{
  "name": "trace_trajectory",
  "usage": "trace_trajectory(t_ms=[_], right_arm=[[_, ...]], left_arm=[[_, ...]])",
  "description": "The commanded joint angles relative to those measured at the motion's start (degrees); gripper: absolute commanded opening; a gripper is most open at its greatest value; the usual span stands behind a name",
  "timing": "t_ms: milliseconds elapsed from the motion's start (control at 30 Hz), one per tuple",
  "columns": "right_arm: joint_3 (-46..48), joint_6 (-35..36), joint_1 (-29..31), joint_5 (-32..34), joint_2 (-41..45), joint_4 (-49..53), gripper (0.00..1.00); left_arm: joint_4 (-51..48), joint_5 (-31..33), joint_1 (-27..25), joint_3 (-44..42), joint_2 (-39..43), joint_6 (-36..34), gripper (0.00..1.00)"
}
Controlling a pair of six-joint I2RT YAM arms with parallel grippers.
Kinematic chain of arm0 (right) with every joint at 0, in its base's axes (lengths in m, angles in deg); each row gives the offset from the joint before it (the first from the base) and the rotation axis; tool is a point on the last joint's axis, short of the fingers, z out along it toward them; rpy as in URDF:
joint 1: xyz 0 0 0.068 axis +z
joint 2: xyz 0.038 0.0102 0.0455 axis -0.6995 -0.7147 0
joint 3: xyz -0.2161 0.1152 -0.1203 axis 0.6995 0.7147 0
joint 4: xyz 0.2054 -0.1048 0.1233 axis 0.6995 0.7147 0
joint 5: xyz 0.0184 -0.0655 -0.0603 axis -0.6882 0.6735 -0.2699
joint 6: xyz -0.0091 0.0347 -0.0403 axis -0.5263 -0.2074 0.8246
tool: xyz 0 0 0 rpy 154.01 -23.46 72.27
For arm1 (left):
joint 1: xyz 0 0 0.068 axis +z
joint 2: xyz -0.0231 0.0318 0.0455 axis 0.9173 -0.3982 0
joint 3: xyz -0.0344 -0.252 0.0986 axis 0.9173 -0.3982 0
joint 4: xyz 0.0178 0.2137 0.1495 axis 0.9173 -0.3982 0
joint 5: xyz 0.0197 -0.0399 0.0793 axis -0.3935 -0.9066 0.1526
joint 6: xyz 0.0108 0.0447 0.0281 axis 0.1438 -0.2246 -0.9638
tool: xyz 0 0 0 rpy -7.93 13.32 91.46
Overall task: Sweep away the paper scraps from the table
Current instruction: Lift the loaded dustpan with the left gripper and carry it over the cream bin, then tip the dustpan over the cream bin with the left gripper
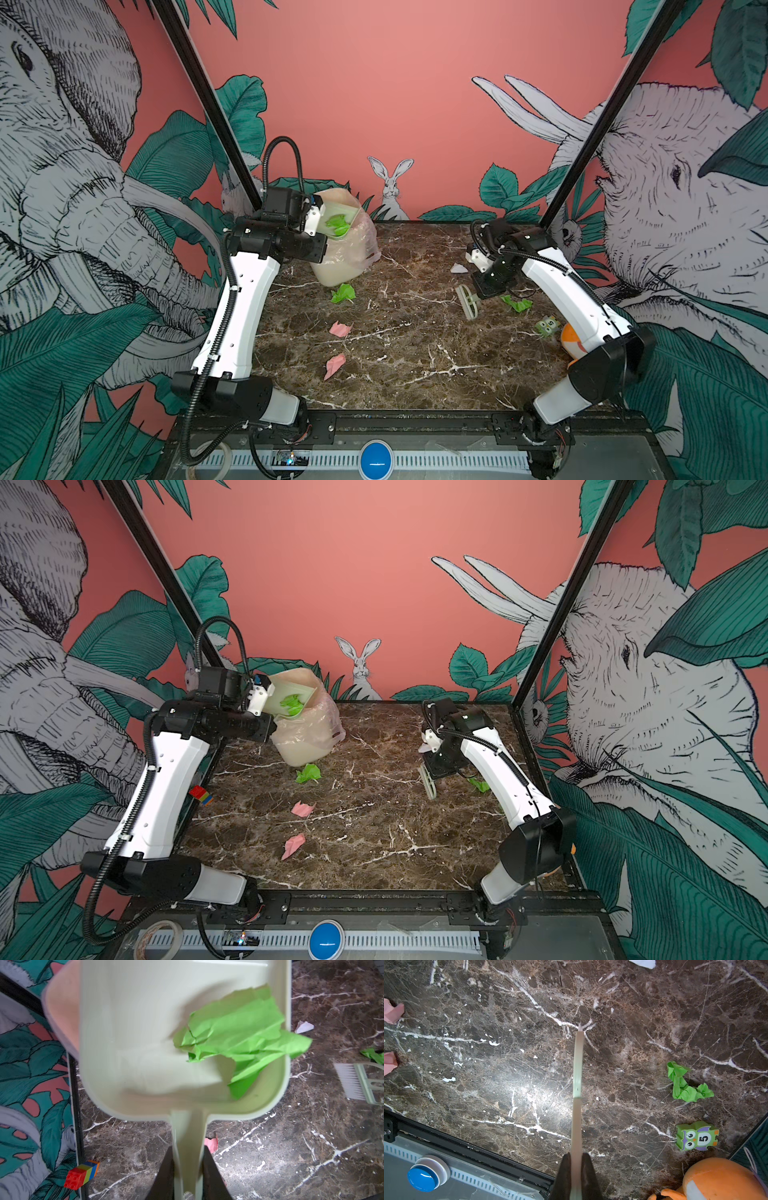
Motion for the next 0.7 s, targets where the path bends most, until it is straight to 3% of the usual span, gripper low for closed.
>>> trace_trajectory(t_ms=[0,300,500,667], right_arm=[[-0.2,0.2,-0.4,-0.9,1.4,1.2,0.0],[-0.1,-0.4,-0.4,-2.2,1.2,1.1,0.0],[-0.5,-0.4,-0.3,-2.5,0.8,1.4,0.0],[-1.1,-0.4,-0.3,-2.8,0.0,1.8,0.0]], left_arm=[[-0.7,0.0,3.5,1.3,1.7,-1.4,0.16],[-0.1,0.3,9.8,4.8,-3.1,-3.4,0.16],[-2.8,8.4,9.9,10.0,-9.3,-7.5,0.16],[-4.8,8.8,9.3,15.7,-13.8,-8.3,0.16]])
